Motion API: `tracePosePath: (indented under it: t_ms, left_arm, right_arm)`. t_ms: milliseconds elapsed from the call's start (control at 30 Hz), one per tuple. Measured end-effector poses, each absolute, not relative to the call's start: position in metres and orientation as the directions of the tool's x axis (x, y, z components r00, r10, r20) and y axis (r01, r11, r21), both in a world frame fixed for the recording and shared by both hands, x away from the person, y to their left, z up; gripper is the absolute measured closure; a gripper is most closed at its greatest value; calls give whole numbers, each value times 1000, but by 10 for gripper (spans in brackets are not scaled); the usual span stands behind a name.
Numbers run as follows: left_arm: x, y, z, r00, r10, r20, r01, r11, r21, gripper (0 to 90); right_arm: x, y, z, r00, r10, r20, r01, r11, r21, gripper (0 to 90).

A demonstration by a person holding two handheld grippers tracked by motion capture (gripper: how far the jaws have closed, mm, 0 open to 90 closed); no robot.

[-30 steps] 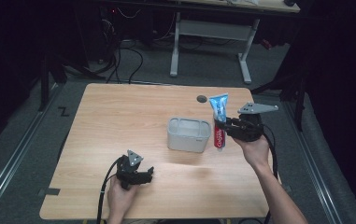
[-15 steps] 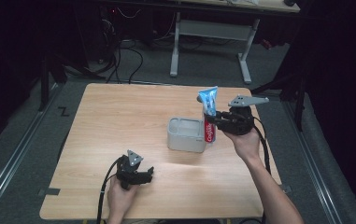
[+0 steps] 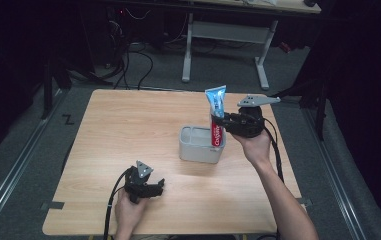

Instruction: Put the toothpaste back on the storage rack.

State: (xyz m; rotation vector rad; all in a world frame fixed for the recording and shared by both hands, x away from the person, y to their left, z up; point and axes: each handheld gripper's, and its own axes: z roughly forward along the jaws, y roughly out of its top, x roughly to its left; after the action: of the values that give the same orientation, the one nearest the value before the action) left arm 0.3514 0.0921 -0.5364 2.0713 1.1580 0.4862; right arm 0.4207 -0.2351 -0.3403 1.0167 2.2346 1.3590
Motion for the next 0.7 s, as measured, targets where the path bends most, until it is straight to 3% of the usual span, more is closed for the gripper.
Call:
tracePosePath:
  t_ms: [700]
  left_arm:
    - [351, 92, -536, 530, 848, -13, 584, -354, 731, 162]
  right_arm:
    - [444, -214, -340, -683, 726, 73, 399, 288, 871, 713]
